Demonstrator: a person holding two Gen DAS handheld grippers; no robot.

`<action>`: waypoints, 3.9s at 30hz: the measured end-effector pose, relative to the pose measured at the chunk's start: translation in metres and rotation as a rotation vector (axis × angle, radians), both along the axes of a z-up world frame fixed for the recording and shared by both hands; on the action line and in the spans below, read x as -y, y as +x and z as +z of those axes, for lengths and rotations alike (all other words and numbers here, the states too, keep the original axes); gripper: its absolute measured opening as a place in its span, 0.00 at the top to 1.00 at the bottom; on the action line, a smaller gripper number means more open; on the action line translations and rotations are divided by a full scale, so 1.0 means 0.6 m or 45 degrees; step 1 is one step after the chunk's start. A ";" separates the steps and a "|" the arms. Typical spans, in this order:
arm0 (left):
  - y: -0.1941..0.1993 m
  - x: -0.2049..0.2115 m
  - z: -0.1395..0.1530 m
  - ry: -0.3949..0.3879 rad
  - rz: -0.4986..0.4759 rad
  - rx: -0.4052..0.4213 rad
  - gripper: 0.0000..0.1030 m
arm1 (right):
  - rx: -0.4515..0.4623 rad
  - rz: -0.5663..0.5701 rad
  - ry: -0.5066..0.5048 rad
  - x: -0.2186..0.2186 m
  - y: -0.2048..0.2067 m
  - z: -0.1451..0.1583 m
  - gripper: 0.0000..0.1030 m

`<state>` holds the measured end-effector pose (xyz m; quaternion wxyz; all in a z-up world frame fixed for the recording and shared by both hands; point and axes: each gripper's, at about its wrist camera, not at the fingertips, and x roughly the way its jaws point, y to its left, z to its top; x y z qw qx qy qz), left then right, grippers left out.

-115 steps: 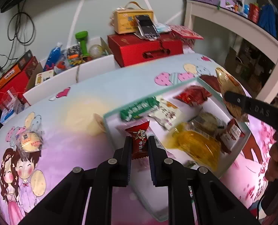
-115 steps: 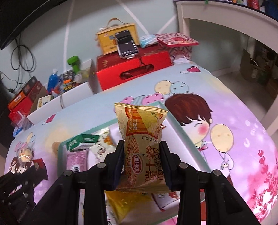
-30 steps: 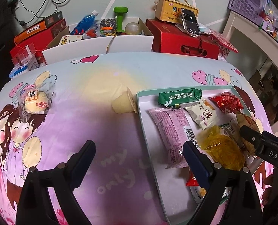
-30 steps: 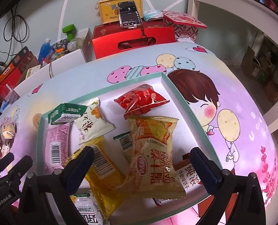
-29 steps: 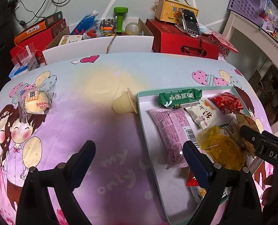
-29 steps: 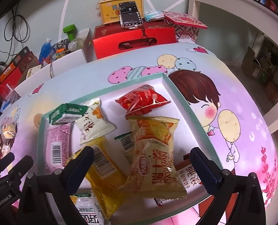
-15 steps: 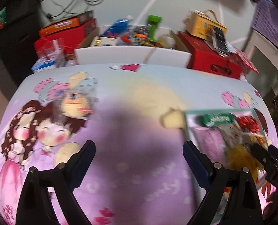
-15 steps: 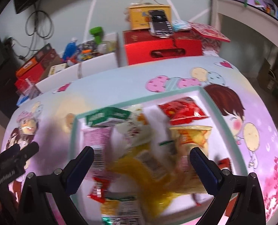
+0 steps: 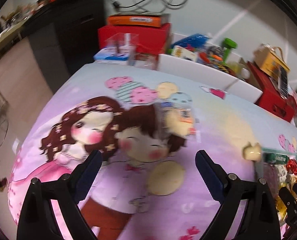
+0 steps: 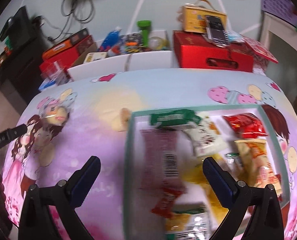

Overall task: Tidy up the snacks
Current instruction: 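Withdraw both open tools from the tray back toward the remaining snacks, then grasp the Kong steamed bun packet with the left tool while the right tool grasps the cream cup, then carry both items over the tray and open both tools to drop them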

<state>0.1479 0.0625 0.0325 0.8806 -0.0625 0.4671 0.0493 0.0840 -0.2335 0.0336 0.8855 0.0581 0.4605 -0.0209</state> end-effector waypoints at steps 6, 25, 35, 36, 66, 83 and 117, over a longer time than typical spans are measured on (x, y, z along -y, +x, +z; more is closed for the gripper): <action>0.025 -0.053 -0.029 -0.085 0.040 -0.081 0.08 | 0.042 0.113 0.077 -0.057 0.019 0.003 0.00; 0.202 0.050 -0.099 -0.118 -0.316 -0.161 0.08 | 0.034 0.157 0.075 -0.052 0.140 -0.050 0.26; 0.228 0.077 -0.139 -0.007 -0.336 -0.180 0.25 | 0.000 0.273 -0.050 -0.080 0.167 -0.080 0.39; 0.228 0.079 -0.141 -0.013 -0.342 -0.180 0.29 | -0.013 0.272 -0.057 -0.080 0.169 -0.084 0.40; 0.154 0.081 -0.125 -0.069 -0.320 -0.140 0.37 | -0.017 0.314 -0.467 -0.126 0.151 -0.099 0.62; 0.058 0.181 -0.023 -0.114 -0.440 -0.048 0.37 | 0.121 0.100 -0.217 -0.044 0.027 0.012 0.62; -0.047 0.447 -0.002 -0.169 -0.869 -0.088 0.20 | 0.093 -0.318 -0.003 0.230 -0.052 0.014 0.56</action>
